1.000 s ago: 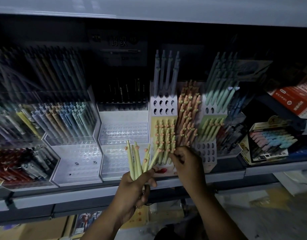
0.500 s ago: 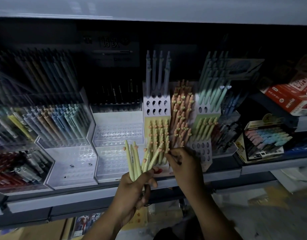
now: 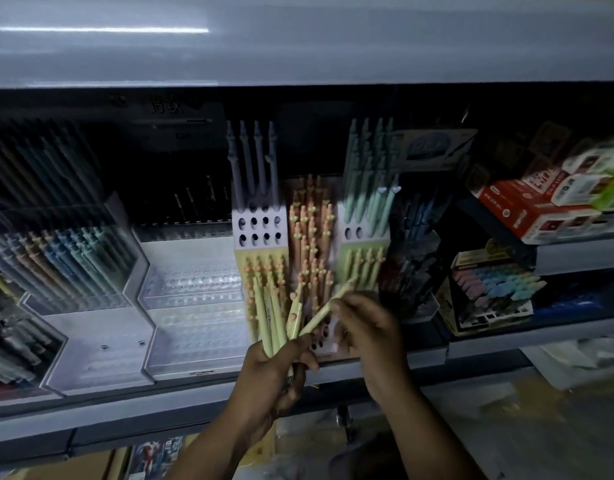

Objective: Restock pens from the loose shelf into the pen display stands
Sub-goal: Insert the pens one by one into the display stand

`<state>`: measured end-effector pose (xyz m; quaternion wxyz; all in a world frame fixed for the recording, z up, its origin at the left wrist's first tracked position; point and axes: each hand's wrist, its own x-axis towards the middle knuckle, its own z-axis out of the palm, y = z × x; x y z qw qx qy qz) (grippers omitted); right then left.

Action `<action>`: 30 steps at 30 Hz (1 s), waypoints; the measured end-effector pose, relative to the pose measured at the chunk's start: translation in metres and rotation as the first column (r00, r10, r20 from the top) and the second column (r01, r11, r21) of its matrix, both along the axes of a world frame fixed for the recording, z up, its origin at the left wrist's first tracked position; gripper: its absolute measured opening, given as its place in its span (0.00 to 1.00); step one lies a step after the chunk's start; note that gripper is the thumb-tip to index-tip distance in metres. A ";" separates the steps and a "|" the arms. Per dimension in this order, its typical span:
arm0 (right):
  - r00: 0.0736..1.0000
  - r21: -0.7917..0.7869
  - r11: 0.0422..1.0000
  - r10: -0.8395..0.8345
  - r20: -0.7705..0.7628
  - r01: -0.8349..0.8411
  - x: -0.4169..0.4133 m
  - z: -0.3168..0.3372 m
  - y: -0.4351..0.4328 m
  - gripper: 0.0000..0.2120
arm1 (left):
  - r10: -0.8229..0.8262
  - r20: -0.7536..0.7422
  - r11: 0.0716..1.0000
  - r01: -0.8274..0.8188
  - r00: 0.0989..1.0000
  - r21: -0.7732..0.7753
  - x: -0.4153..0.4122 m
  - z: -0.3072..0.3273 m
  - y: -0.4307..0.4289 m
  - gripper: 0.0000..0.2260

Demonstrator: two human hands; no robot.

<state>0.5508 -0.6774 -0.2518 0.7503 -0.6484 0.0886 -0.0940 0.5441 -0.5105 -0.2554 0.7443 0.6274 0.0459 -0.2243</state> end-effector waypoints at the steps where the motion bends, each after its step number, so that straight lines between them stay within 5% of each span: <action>1: 0.999 0.034 0.998 -0.053 0.005 0.052 0.003 0.003 -0.012 0.05 | 0.015 -0.012 1.000 -0.016 1.000 -0.007 0.000 0.001 -0.006 0.21; 5: 0.978 -0.035 0.978 -0.204 0.038 0.205 0.019 0.008 -0.056 0.04 | 0.095 -0.028 0.995 -0.096 0.995 -0.030 -0.003 -0.001 -0.026 0.22; 9: 0.983 -0.294 0.940 -0.146 0.110 0.173 0.027 -0.003 -0.068 0.05 | 0.125 -0.026 0.992 -0.125 0.992 -0.010 -0.011 -0.005 -0.038 0.21; 19: 0.990 -0.455 0.886 -0.027 0.142 0.089 0.045 -0.030 -0.068 0.06 | 0.127 -0.038 0.987 -0.130 0.991 -0.098 -0.019 -0.006 -0.053 0.15; 27: 0.964 -0.746 0.654 0.094 0.248 0.128 0.062 -0.041 -0.064 0.06 | 0.138 -0.057 0.979 -0.145 0.989 -0.141 -0.015 -0.002 -0.049 0.19; 30: 0.973 -0.749 0.651 0.072 0.221 0.122 0.064 -0.045 -0.062 0.05 | 0.142 -0.062 0.980 -0.150 0.988 -0.132 -0.012 -0.001 -0.049 0.18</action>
